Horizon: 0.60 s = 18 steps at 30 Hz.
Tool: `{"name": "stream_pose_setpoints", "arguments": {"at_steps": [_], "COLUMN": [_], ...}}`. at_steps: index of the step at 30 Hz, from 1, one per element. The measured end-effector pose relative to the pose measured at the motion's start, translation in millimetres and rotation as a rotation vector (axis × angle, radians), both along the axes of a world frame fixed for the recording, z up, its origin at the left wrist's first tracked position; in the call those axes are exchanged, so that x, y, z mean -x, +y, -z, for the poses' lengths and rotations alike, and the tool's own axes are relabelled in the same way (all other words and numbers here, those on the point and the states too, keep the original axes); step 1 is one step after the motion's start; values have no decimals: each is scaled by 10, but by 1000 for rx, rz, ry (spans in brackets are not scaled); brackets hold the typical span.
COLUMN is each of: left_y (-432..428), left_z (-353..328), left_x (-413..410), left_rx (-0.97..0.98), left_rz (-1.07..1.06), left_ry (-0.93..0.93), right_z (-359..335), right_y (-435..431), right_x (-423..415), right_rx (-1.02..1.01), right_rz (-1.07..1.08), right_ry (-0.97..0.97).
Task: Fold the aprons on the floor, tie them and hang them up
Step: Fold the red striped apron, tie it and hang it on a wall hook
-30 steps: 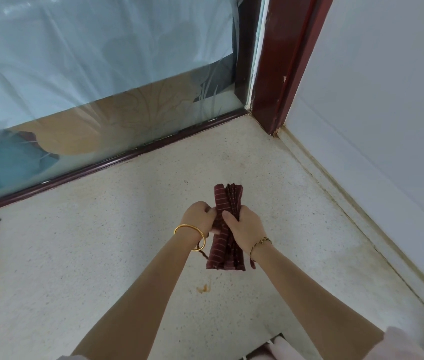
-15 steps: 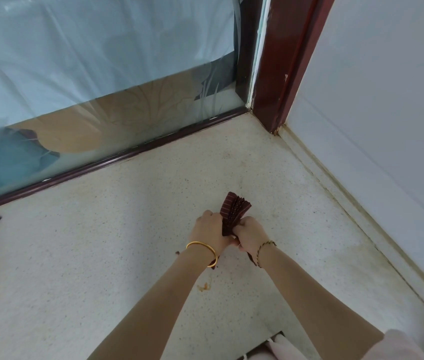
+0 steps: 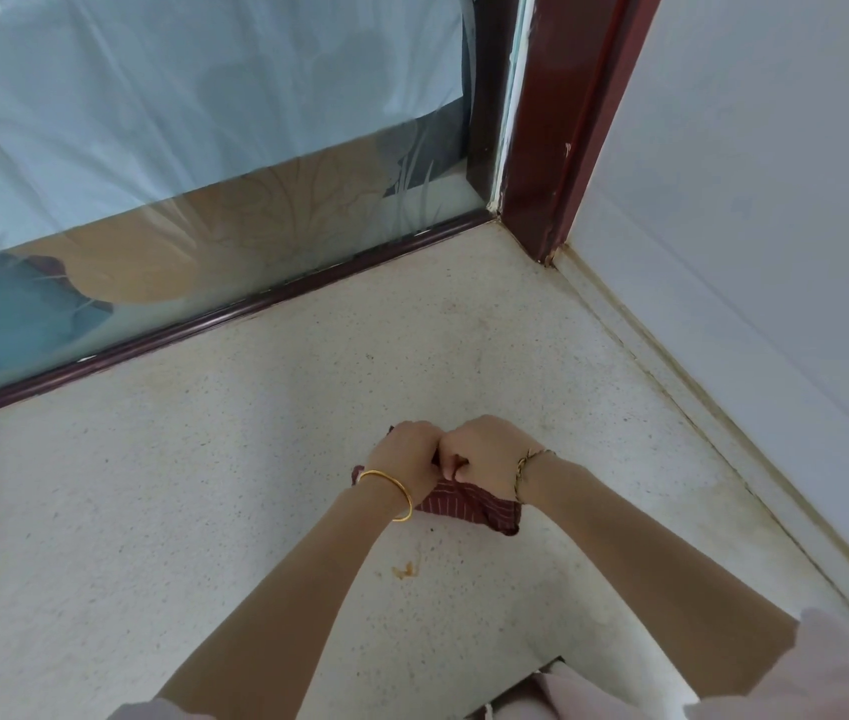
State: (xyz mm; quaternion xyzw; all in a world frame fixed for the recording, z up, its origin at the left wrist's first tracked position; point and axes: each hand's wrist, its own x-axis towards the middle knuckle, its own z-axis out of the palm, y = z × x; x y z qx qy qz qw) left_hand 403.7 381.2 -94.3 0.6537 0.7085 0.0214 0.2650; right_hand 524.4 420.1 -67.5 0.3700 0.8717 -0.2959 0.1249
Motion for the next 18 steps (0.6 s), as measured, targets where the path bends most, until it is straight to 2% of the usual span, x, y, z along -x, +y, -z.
{"name": "stream_pose_setpoints", "arguments": {"at_steps": [3, 6, 7, 9, 14, 18], "left_y": [40, 48, 48, 40, 17, -6], "left_z": [-55, -122, -139, -148, -107, -32], "left_x": [91, 193, 210, 223, 213, 136], "left_rx": [73, 129, 147, 164, 120, 38], "left_rz": [63, 80, 80, 73, -12, 14], "left_ry": [-92, -255, -301, -368, -500, -399], "right_z": [-37, -94, -100, -82, 32, 153], "right_y": [140, 265, 298, 345, 371, 322], "right_x": [-41, -110, -135, -181, -249, -256], "right_rx": [38, 330, 442, 539, 514, 400], "right_rz": [23, 233, 284, 295, 247, 220], "right_ry": [102, 242, 239, 162, 59, 72]}}
